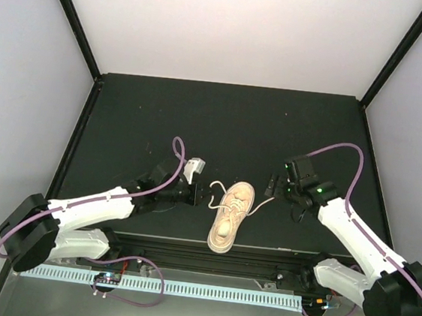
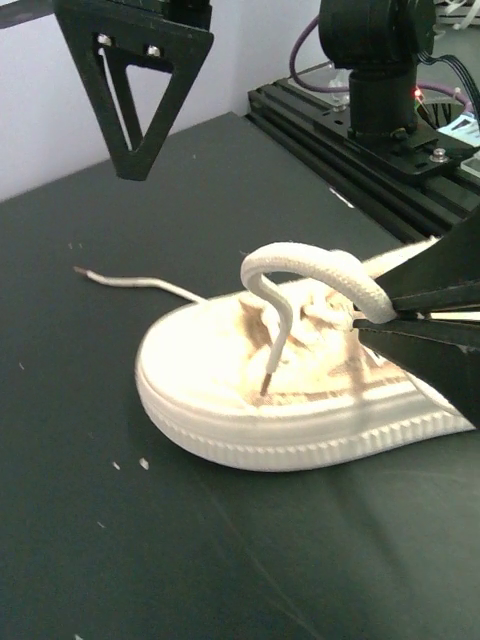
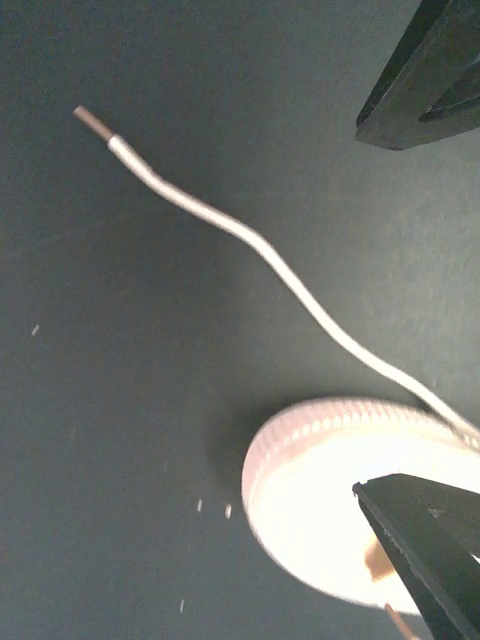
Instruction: Tie the shoes
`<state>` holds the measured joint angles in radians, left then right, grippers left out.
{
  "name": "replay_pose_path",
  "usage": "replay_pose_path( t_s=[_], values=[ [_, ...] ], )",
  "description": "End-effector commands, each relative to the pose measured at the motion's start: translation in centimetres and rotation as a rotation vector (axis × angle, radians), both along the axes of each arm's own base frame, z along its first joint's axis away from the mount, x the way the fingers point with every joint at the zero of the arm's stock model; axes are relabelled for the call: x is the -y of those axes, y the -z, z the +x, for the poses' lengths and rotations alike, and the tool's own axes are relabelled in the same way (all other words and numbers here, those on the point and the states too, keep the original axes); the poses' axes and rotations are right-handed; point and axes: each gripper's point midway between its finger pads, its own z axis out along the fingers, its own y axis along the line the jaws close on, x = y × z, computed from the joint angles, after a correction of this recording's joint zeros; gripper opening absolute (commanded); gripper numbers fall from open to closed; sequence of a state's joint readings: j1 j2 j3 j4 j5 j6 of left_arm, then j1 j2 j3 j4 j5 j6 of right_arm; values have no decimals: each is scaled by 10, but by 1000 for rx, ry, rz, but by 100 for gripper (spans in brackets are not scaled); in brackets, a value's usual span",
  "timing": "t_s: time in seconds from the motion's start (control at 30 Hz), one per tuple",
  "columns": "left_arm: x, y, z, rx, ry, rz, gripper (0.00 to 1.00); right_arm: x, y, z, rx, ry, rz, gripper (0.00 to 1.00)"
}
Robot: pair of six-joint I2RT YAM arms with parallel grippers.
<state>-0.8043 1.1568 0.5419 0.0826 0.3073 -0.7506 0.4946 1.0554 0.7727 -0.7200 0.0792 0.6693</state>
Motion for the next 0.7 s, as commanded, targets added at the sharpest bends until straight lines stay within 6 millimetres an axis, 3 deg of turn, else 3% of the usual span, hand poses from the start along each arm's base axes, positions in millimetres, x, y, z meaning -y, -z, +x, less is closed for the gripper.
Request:
replay_pose_path(
  t_s=[0.0, 0.1, 0.23, 0.4, 0.67],
  values=[
    [-13, 13, 0, -104, -85, 2, 2, 17, 29, 0, -64, 29, -52, 91],
    [-15, 20, -1, -139, -91, 1, 2, 18, 47, 4, -100, 41, -73, 90],
    [-8, 10, -4, -171, -47, -95, 2, 16, 60, 13, -125, 43, -98, 88],
    [-16, 8, 1, -130, -59, -13, 2, 22, 80, 21, -162, 59, -167, 85],
    [-21, 7, -2, -119, -60, -18, 2, 9, 108, 24, -216, 46, -122, 79]
  ],
)
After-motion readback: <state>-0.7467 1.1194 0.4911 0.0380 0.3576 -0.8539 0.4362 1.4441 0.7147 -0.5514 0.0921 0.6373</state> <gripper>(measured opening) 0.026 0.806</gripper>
